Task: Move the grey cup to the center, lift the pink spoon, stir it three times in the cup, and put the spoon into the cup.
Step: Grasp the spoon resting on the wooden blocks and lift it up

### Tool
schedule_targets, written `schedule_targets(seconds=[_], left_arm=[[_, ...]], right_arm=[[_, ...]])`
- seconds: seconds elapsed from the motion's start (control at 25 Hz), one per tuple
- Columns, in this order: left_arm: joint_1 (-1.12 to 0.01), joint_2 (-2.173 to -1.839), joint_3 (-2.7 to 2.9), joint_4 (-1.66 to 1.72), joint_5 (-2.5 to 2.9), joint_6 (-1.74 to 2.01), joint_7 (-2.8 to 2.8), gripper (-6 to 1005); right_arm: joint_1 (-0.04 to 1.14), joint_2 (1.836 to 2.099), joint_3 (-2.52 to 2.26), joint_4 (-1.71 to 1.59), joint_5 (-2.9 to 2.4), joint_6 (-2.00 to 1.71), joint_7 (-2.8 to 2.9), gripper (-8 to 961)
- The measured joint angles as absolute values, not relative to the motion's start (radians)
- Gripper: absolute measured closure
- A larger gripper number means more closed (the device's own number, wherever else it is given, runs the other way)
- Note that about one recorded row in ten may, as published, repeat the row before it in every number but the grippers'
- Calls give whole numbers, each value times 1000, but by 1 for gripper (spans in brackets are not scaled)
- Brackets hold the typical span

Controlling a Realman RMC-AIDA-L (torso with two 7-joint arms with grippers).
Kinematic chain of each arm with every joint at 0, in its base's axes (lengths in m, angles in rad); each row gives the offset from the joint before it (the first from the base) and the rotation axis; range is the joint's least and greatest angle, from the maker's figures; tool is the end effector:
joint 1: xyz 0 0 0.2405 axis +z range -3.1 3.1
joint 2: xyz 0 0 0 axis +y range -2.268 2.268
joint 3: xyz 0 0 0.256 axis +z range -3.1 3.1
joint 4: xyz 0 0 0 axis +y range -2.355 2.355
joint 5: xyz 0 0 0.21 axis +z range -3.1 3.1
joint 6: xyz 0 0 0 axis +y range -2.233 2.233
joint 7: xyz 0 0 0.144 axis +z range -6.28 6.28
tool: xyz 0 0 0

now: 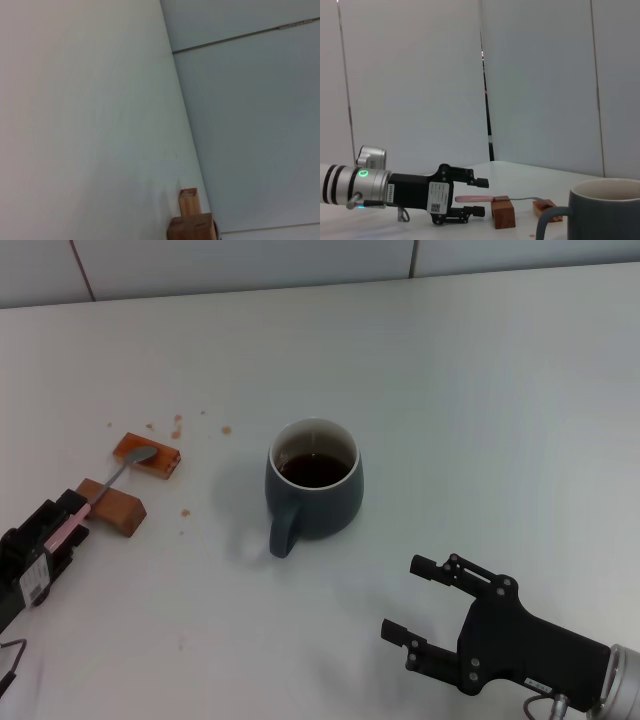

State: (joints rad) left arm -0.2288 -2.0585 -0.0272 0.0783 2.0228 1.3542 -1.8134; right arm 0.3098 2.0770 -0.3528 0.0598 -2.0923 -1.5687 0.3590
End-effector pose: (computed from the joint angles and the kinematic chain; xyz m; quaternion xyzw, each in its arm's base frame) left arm -0.3844 0.2205 -0.0287 -0.4679 -0.7134 -0.4815 0.2008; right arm 0.3013 0.1889 -0.0901 -0.9013 0.1266 0.3490 0.2231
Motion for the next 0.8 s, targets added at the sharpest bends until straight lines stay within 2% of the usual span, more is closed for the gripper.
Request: schedule_targets(seconds=[0.32, 0.8], left_arm=[[-228, -2059, -20, 74, 2027, 1357, -1827, 450], [-233, -2059, -20, 78, 2028, 1386, -1833, 461]], right_arm=[[310, 2077, -353, 60, -2092, -1569, 359, 199], [310, 2077, -353, 60, -2092, -1566, 359, 199]])
